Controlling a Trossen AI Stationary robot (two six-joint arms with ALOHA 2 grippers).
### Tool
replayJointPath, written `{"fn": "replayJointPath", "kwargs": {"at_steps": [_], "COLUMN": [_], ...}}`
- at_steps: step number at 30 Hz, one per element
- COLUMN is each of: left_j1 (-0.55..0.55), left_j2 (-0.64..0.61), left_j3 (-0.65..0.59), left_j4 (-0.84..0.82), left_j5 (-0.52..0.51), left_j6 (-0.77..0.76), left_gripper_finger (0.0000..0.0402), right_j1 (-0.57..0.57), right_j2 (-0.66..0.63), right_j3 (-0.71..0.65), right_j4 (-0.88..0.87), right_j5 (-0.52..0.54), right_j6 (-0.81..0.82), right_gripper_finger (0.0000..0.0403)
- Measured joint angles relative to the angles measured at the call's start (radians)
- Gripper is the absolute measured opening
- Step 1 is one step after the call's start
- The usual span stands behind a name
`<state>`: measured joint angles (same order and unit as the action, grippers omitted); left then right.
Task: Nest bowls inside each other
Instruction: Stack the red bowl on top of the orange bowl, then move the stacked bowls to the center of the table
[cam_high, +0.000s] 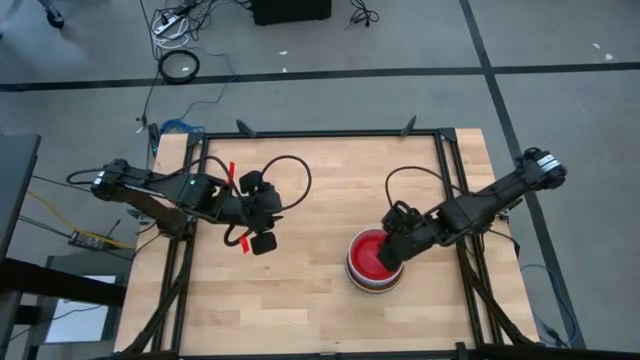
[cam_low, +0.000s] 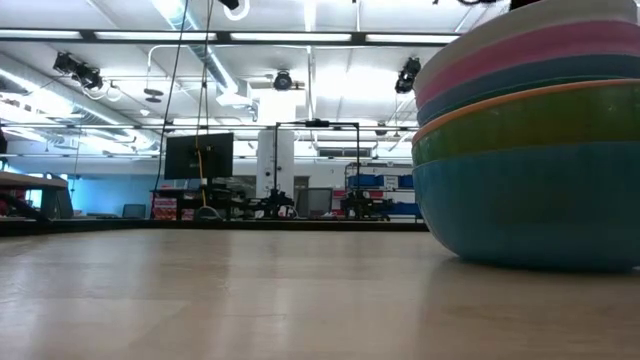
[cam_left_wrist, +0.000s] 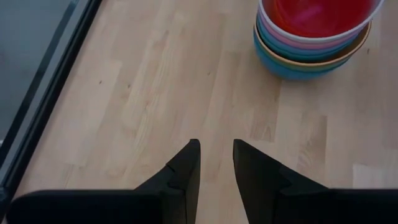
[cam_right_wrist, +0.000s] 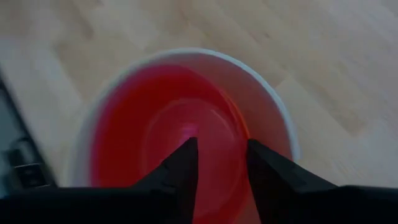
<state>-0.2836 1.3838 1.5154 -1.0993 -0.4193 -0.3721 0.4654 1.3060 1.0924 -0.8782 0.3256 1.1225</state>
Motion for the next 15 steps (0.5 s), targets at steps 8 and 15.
{"fn": "replayJointPath", "kwargs": {"at_steps": [8, 15], "left_j1": [0.0, 0.0], "left_j2": [0.0, 0.0], "left_j3": [0.0, 0.0], "left_j4": [0.0, 0.0], "left_j5": [-0.002, -0.002], "left_j6": [0.0, -0.004], "left_gripper_finger": [0.0104, 0.0104], "right_j1": [0.041, 0.06], "right_j2": [-0.081, -0.089], "right_j3": [0.0, 0.0], "right_j4": [0.027, 0.003], "right_j5": [0.091, 0.088], "right_j6": [0.029, 0.049], "right_gripper_finger": [0.0121, 0.0121]}}
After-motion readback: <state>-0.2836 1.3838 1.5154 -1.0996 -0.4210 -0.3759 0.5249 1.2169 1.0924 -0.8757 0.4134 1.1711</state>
